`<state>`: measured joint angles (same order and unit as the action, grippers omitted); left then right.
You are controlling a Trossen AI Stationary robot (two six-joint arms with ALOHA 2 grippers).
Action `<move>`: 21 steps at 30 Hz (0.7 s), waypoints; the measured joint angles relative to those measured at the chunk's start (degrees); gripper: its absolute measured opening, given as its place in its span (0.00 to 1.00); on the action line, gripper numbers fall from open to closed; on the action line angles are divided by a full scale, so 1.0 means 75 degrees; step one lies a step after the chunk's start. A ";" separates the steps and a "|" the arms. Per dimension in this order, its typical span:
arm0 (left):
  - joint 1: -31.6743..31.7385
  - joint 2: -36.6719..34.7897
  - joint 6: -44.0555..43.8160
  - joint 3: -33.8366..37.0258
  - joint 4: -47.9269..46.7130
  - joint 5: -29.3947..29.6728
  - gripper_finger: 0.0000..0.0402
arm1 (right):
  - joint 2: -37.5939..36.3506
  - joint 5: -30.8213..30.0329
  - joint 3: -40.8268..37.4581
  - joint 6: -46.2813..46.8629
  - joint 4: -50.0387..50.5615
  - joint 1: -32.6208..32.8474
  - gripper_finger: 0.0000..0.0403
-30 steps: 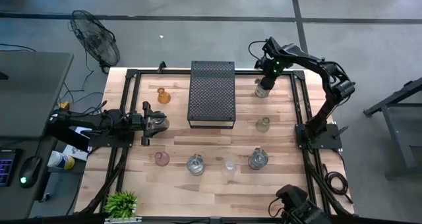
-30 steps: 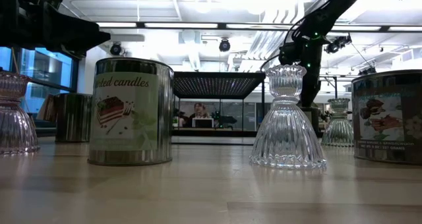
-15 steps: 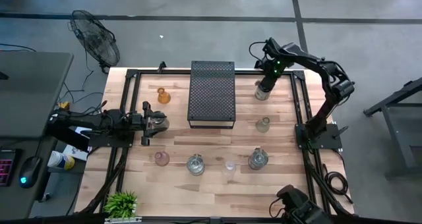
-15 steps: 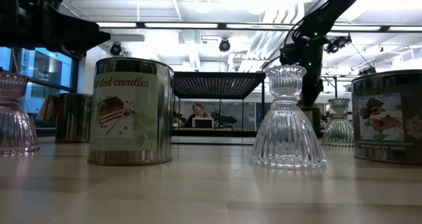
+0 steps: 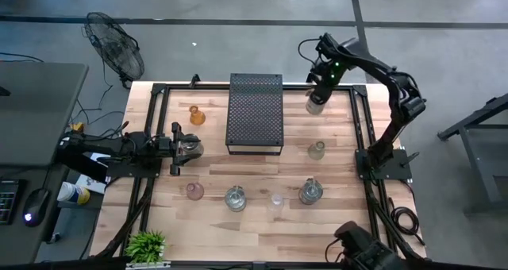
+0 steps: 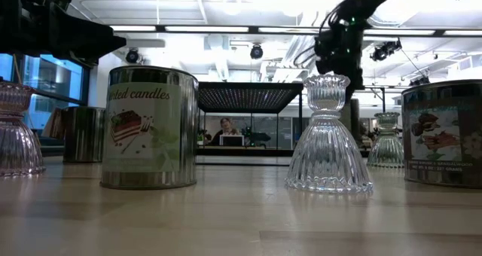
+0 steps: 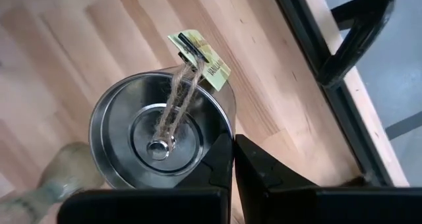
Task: Pick & Place candle stick holders
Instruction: Put the silver scented candle on the black shelf
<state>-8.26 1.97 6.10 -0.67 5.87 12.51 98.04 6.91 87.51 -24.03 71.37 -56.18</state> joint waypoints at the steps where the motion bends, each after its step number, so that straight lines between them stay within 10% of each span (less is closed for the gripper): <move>1: -0.0002 0.0000 0.0002 0.0000 -0.0001 0.0000 0.55 | 0.0000 0.0028 0.0182 -0.0009 0.0156 0.0000 0.00; 21: -0.0002 0.0001 0.0002 0.0000 0.0000 0.0000 0.55 | 0.1091 0.0354 0.4088 -0.0607 0.1596 0.1020 0.00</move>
<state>-8.27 1.98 6.11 -0.67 5.87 12.51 106.22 9.56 118.17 -28.59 83.34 -48.54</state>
